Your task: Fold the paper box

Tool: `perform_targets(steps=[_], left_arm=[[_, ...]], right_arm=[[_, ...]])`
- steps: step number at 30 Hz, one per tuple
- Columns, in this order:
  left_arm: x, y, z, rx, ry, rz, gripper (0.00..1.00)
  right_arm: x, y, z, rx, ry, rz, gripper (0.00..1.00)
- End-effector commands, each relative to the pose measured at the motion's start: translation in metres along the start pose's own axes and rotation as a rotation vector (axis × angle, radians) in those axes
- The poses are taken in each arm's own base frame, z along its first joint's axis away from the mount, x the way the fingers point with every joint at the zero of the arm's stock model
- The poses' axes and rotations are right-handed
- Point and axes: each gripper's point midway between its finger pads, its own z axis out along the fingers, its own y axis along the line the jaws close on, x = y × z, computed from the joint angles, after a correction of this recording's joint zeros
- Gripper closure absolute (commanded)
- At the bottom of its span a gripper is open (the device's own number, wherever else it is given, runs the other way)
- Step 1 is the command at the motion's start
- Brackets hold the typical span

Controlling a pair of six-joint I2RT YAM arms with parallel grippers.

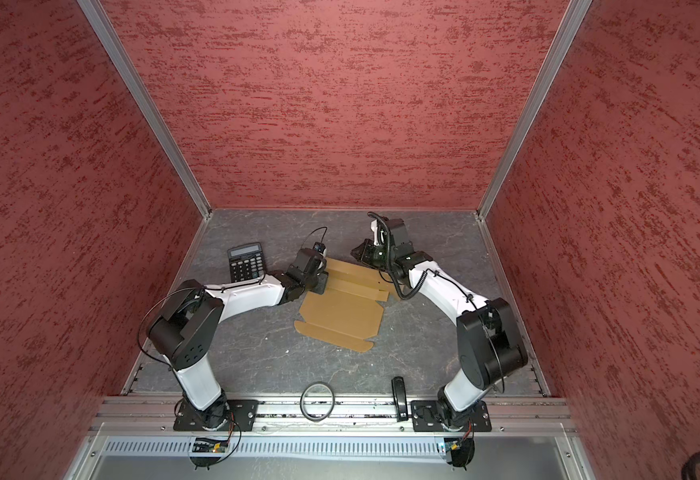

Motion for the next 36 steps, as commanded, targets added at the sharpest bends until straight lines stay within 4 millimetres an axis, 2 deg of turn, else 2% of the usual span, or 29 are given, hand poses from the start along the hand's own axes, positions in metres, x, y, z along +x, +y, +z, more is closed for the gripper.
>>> perform_targets(steps=[1, 7, 12, 21, 36], left_arm=[[-0.012, 0.006, -0.004, -0.031, -0.018, 0.004, 0.95], [-0.010, 0.006, -0.001, -0.039, 0.004, 0.012, 0.93], [-0.004, 0.006, 0.004, -0.027, 0.017, 0.017, 0.92], [-0.002, 0.002, 0.014, 0.009, 0.027, 0.025, 0.90], [-0.005, 0.008, 0.009, 0.027, 0.010, 0.025, 0.87]], right_arm=[[0.003, 0.028, -0.002, -0.098, -0.009, -0.088, 0.83], [0.017, 0.030, 0.012, -0.119, 0.007, -0.091, 0.84], [0.024, 0.023, 0.026, -0.119, 0.006, -0.090, 0.85], [0.032, 0.018, 0.035, -0.131, -0.028, -0.097, 0.86], [0.039, -0.001, 0.051, -0.119, -0.036, -0.061, 0.86]])
